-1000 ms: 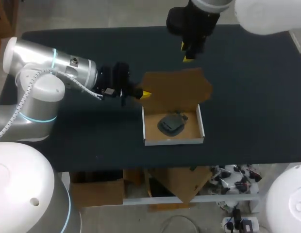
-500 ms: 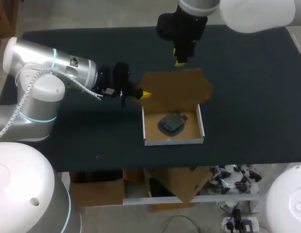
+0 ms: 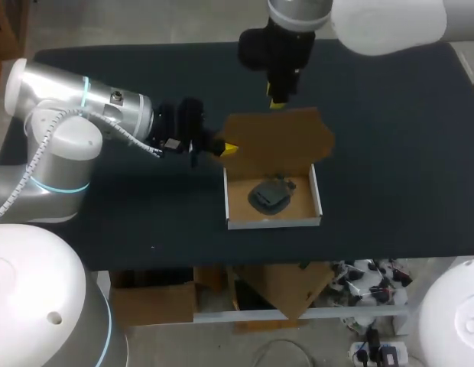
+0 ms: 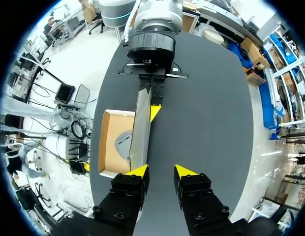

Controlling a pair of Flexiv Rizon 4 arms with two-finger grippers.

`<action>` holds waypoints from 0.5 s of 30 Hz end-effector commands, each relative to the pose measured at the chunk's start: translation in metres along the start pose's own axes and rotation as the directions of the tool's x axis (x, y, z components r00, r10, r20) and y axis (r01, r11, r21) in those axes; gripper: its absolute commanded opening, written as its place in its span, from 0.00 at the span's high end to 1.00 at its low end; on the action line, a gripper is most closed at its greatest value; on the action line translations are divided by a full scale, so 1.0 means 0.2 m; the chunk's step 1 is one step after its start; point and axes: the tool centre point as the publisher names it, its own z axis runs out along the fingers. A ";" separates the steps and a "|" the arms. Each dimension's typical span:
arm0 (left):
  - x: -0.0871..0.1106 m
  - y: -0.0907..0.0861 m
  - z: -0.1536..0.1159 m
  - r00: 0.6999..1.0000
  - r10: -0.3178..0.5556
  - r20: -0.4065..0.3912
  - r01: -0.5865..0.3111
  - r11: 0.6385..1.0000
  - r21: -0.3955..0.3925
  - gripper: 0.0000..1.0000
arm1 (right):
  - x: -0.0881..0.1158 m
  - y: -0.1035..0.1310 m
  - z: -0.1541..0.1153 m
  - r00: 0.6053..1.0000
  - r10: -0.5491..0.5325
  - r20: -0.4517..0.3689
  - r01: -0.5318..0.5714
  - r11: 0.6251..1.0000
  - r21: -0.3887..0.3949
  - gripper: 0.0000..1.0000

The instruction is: Assemble the packaging by folding the flat box into shape, placing the metal phone stand inside, and closing the box properly

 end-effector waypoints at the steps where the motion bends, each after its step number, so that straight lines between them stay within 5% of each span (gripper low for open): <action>1: 0.01 0.01 0.01 1.000 0.001 0.002 -0.001 1.000 0.001 1.00 | 0.00 0.01 0.01 1.000 -0.002 -0.008 0.002 1.000 0.005 0.67; 15: 0.01 0.01 0.01 1.000 0.001 0.002 -0.001 1.000 0.001 1.00 | 0.07 0.02 0.02 1.000 -0.010 -0.019 0.010 1.000 0.015 0.69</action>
